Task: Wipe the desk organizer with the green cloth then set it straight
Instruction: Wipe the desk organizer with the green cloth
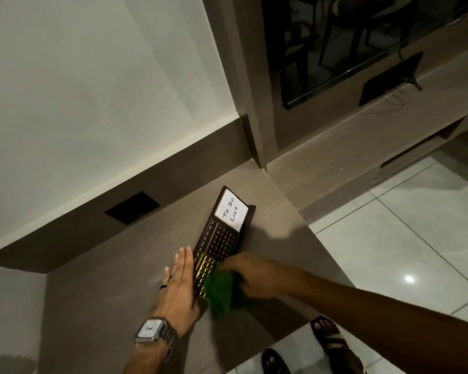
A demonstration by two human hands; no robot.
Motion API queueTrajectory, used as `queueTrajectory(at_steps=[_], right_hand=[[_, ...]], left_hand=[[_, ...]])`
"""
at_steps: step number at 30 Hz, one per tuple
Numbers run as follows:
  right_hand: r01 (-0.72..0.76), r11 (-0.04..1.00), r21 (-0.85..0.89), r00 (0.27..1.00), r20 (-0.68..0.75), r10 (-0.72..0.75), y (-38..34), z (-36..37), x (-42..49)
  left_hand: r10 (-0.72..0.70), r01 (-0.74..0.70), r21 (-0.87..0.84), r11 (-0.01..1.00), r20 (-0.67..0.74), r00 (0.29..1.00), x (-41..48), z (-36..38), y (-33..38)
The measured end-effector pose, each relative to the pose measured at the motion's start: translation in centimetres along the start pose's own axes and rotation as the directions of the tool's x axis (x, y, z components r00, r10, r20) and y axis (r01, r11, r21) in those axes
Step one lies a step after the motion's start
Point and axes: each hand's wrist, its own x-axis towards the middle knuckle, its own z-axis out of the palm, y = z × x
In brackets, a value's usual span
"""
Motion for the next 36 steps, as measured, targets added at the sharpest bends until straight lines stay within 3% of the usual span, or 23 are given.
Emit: queueTrajectory(at_steps=[3,5,7,9,10,11,12,14,16,17,19,20,23,25,28,30,33,34,36], right_hand=[[-0.115,0.889,0.443,0.945,-0.229,0.236,1.4,-3.7,0.0],[-0.096,0.733,0.673,0.823,-0.361,0.439,2.8,-5.2,-0.1],[-0.063,0.710,0.701,0.619,-0.530,0.579,4.5,-5.3,0.3],[-0.135,0.781,0.610,0.413,-0.682,0.604,5.4,-4.6,0.8],[-0.202,0.806,0.557,0.333,-0.734,0.591,5.4,-4.1,1.0],[-0.269,0.814,0.516,0.307,-0.755,0.580,5.2,-3.4,1.1],[-0.342,0.818,0.463,0.351,-0.744,0.568,4.9,-2.3,1.1],[-0.433,0.862,0.263,0.589,-0.641,0.492,3.6,1.3,0.9],[-0.250,0.968,-0.040,0.839,-0.507,0.195,1.9,4.9,0.3],[-0.108,0.976,-0.191,0.904,-0.427,0.017,1.5,5.9,-0.2],[0.011,0.950,-0.313,0.918,-0.374,-0.134,2.3,5.2,-0.4],[-0.049,0.957,-0.285,0.899,-0.430,-0.082,3.1,3.8,0.0],[-0.314,0.936,-0.161,0.719,-0.684,0.123,6.0,-1.9,2.0],[-0.360,0.912,-0.198,0.666,-0.739,0.103,7.1,-4.2,2.9],[-0.266,0.909,-0.321,0.777,-0.629,0.006,6.1,-1.6,2.8],[-0.065,0.907,-0.417,0.871,-0.467,-0.152,4.8,2.7,1.7],[0.125,0.866,-0.484,0.903,-0.306,-0.301,4.1,4.7,0.8],[0.089,0.874,-0.477,0.898,-0.341,-0.278,4.4,3.5,1.2],[-0.148,0.902,-0.406,0.854,-0.513,-0.091,5.5,-0.1,2.4]], left_hand=[[-0.010,0.011,0.032,0.999,-0.031,0.999,0.3,-0.4,-0.1],[0.000,0.002,0.040,0.999,-0.052,0.999,0.7,-0.6,0.1],[0.021,-0.020,0.035,0.999,-0.041,0.999,1.1,-0.7,0.3],[0.046,-0.046,0.005,0.999,-0.002,0.999,1.5,-0.6,0.4],[0.053,-0.053,-0.015,0.998,0.012,0.999,1.6,-0.5,0.4],[0.058,-0.058,-0.030,0.998,0.016,0.998,1.6,-0.5,0.4],[0.060,-0.060,-0.036,0.998,0.017,0.998,1.7,-0.4,0.4],[0.052,-0.052,-0.031,0.998,0.007,0.999,1.8,-0.2,0.3],[0.046,-0.046,-0.029,0.999,-0.004,0.999,1.8,0.0,0.3],[0.046,-0.046,-0.036,0.998,-0.006,0.999,1.8,0.1,0.2],[0.047,-0.047,-0.049,0.998,-0.007,0.999,1.9,0.1,0.2],[0.046,-0.046,-0.047,0.998,-0.007,0.999,1.9,0.1,0.1],[0.039,-0.039,-0.039,0.998,0.002,0.999,1.9,0.2,0.1],[0.043,-0.042,-0.055,0.998,0.009,0.999,2.0,0.1,0.0],[0.048,-0.047,-0.067,0.997,0.002,0.999,2.0,0.2,-0.1],[0.055,-0.056,-0.060,0.997,-0.013,0.998,2.0,0.3,-0.2],[0.068,-0.069,-0.053,0.996,-0.025,0.997,2.1,0.5,-0.3],[0.071,-0.072,-0.053,0.996,-0.026,0.997,2.1,0.6,-0.4],[0.074,-0.076,-0.063,0.995,-0.023,0.997,2.1,0.7,-0.5]])
